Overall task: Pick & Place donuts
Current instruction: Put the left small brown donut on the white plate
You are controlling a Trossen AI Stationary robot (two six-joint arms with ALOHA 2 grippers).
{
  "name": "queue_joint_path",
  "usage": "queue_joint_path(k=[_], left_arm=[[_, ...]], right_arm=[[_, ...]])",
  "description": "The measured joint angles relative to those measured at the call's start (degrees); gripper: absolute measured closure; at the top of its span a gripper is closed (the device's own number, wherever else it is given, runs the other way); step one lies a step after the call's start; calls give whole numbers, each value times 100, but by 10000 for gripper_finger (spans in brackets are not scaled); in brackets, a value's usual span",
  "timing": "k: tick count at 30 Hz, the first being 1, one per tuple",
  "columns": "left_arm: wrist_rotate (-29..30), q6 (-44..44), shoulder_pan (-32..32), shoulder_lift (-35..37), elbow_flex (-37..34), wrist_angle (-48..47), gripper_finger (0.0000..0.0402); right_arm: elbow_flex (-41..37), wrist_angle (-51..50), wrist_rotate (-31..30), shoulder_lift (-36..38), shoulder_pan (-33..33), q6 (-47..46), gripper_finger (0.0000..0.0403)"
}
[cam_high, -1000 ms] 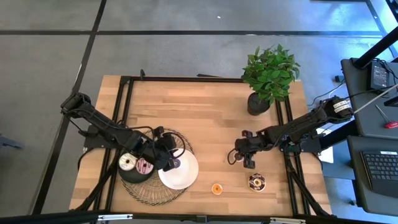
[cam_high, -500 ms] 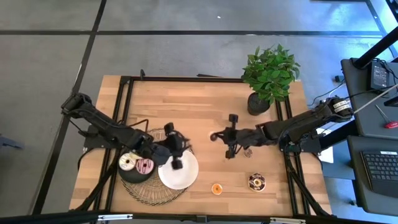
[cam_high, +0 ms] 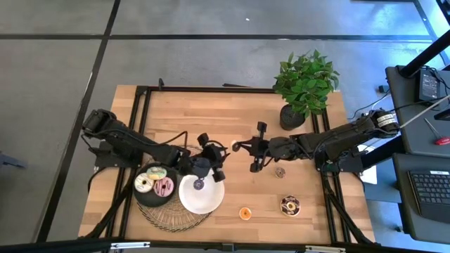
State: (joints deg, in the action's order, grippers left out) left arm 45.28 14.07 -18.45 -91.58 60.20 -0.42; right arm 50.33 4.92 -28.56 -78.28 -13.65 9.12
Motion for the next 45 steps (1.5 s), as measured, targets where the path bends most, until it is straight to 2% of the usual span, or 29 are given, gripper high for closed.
queue_joint_path(k=[6,12,16,20,24,33,40,45], left_arm=[[0,-31,149,-62,0,245,295],[19,-65,169,-62,0,237,241],[107,269,177,-62,0,239,208],[99,315,183,-62,0,239,195],[28,315,179,-62,0,242,197],[326,482,180,-62,2,368,207],[321,484,190,-62,2,386,259],[285,485,275,-62,2,367,297]], right_arm=[[-2,-20,-96,-59,8,40,397],[-11,11,-778,-161,16,180,397],[-11,83,-782,-201,16,184,397],[-9,92,-784,-254,16,169,397],[-9,90,-738,-308,16,162,397],[-9,132,-732,-326,16,147,397],[-9,128,-716,-326,16,53,394],[-9,130,-360,-326,20,16,392]])
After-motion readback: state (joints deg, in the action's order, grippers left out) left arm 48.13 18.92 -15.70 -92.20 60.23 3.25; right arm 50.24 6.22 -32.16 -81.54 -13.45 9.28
